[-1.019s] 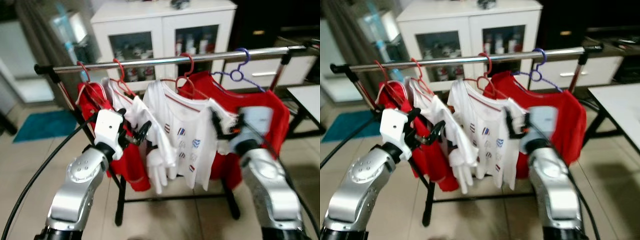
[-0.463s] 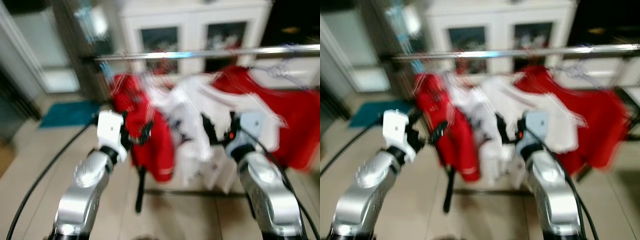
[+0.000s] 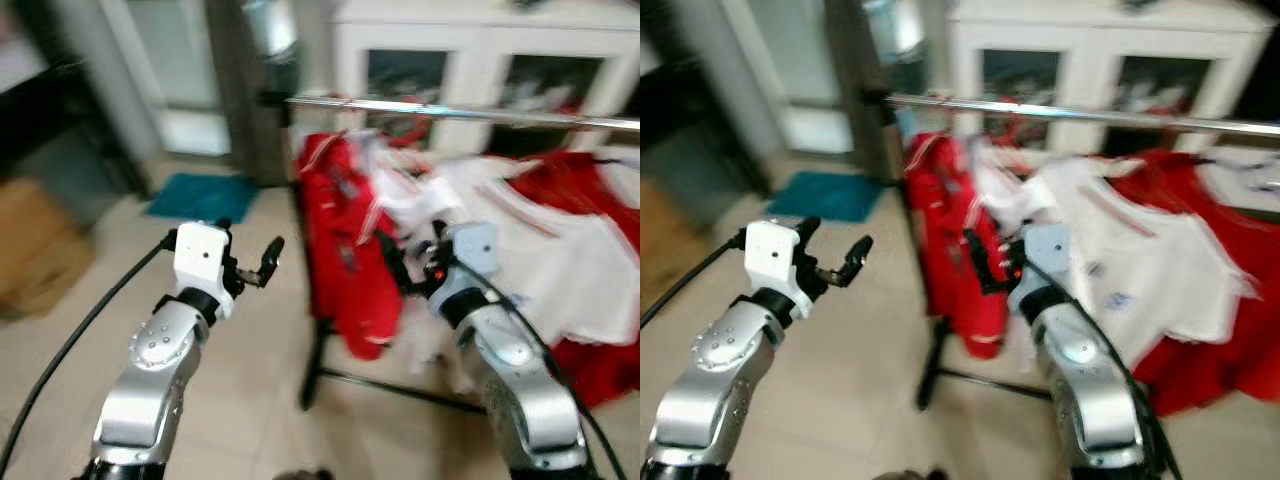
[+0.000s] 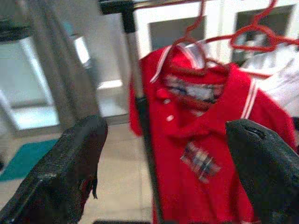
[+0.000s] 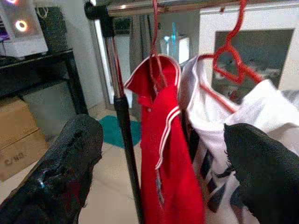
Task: Hang hanger
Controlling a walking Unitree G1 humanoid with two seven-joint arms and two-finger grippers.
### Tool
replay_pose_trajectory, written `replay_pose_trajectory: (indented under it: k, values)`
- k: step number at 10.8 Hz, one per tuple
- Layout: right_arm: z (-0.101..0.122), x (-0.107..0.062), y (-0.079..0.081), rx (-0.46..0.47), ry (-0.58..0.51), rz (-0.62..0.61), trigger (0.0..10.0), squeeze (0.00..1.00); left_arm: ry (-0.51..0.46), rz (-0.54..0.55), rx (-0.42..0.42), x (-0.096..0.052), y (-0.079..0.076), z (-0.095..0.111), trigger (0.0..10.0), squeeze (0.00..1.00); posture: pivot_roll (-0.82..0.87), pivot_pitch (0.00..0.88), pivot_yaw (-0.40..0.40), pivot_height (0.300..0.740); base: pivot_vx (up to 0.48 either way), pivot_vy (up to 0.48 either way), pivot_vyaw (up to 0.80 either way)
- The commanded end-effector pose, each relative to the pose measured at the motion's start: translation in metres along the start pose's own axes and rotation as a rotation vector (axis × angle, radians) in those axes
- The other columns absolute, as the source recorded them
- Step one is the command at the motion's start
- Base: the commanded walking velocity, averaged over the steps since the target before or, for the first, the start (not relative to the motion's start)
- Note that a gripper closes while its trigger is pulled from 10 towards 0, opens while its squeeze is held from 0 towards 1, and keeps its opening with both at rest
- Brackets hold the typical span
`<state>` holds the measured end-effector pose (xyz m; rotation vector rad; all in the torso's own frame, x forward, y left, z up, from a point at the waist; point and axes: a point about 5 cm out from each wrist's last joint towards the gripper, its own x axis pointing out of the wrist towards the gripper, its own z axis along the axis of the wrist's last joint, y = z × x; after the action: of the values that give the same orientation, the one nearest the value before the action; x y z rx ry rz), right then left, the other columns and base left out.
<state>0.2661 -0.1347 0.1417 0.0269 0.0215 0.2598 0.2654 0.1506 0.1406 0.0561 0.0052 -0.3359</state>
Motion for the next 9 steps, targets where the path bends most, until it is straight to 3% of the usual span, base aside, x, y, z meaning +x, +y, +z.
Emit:
replay_pose_trajectory:
  k: [1,2,6,7,8,9]
  values:
    - [0.004,0.001,-0.002,-0.009,-0.02,-0.02,10.0,1.0,0.0,-0.001,0.014,-0.002,0.001,0.003,10.0,0.0,-0.04,0.03,0.093,0.74,0.259,0.0,0.8]
    - [0.005,0.002,-0.004,-0.033,-0.022,-0.032,10.0,1.0,0.001,-0.013,0.021,-0.001,0.0,0.004,10.0,0.0,-0.04,0.038,0.091,0.74,0.259,0.0,0.8]
    - [0.01,0.009,0.001,-0.05,-0.036,-0.026,10.0,1.0,0.007,0.0,0.03,-0.005,0.003,0.004,10.0,0.0,-0.01,0.046,0.08,0.74,0.289,0.0,0.0]
    - [0.012,0.011,0.002,-0.054,-0.044,-0.035,10.0,0.89,0.016,-0.004,0.031,-0.007,0.003,0.003,10.0,0.0,-0.01,0.054,0.074,0.74,0.3,0.0,0.0]
    - [0.014,0.013,0.002,-0.049,-0.05,-0.044,10.0,0.39,0.019,-0.008,0.028,-0.008,0.003,0.003,10.0,0.0,-0.01,0.054,0.074,0.74,0.307,0.0,0.0]
    - [0.019,0.015,0.002,-0.048,-0.064,-0.047,10.0,0.0,0.023,-0.008,0.026,-0.01,0.003,0.003,10.0,0.0,-0.01,0.063,0.074,0.74,0.33,0.0,0.0]
